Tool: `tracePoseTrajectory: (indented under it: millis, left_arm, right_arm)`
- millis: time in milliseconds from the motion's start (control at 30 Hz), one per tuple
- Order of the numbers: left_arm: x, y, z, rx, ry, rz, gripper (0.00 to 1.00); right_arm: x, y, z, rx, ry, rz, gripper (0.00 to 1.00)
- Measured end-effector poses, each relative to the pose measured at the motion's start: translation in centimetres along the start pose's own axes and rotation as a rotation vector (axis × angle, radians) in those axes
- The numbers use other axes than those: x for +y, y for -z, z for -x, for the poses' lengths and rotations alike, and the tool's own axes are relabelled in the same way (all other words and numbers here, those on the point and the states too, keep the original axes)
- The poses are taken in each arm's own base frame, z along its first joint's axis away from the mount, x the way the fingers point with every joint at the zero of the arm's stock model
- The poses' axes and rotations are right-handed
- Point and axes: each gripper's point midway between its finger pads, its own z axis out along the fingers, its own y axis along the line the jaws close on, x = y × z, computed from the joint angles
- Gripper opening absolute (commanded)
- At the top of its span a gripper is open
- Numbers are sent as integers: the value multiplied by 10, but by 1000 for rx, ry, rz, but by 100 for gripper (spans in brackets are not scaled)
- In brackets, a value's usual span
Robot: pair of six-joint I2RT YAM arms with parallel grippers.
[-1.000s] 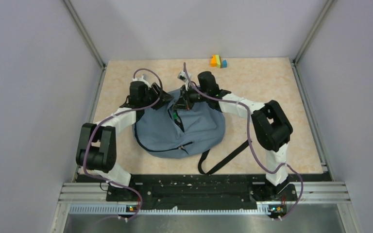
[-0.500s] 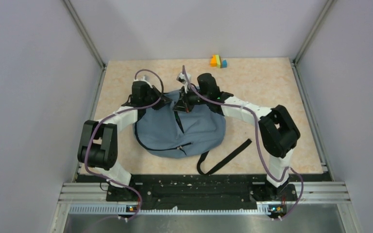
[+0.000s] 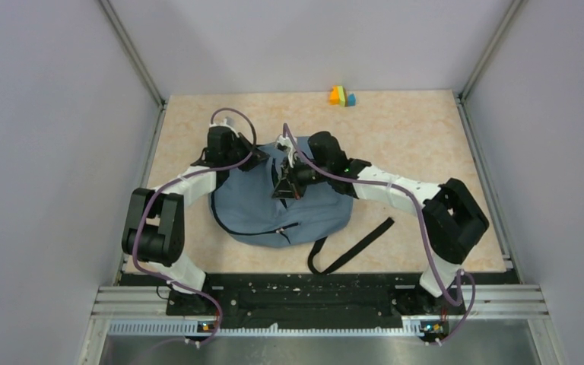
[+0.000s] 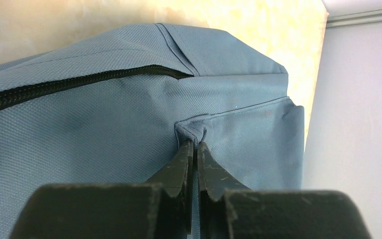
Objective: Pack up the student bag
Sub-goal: Zip the student bag at the center of the board.
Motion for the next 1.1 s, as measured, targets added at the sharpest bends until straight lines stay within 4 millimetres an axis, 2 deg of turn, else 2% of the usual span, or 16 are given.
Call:
tracePoseTrajectory:
  millis: [67,200,267,433,567,733,933,1100]
  left_arm:
    - [0,0,0,0,-3,-1,17]
    - [0,1,2,-9,-31,1,33]
    - [-2,5,6,-24,-55,3,40]
    - [-22,29,20,-83,-130,-27,49]
    - [-38,44,27,-116,-176,-65,51]
    - [-37,46,22,-95,-195,-64,52]
    - [-35,46,15,-64,-196,-62,56]
    - [-34,44,10,-45,-200,-63,57]
  right_arm:
    - [2,4,-5,10,-11,-20,3]
    - [-4,18,0,10,-18,-123,28]
    - [-11,25,8,5,-15,-200,35]
    - [-38,39,42,-30,4,-402,38]
    - [-59,36,57,-36,11,-501,43]
    - [-77,23,42,39,19,-587,44]
    - [-77,9,25,124,64,-638,47]
    - [-77,6,31,139,108,-674,47]
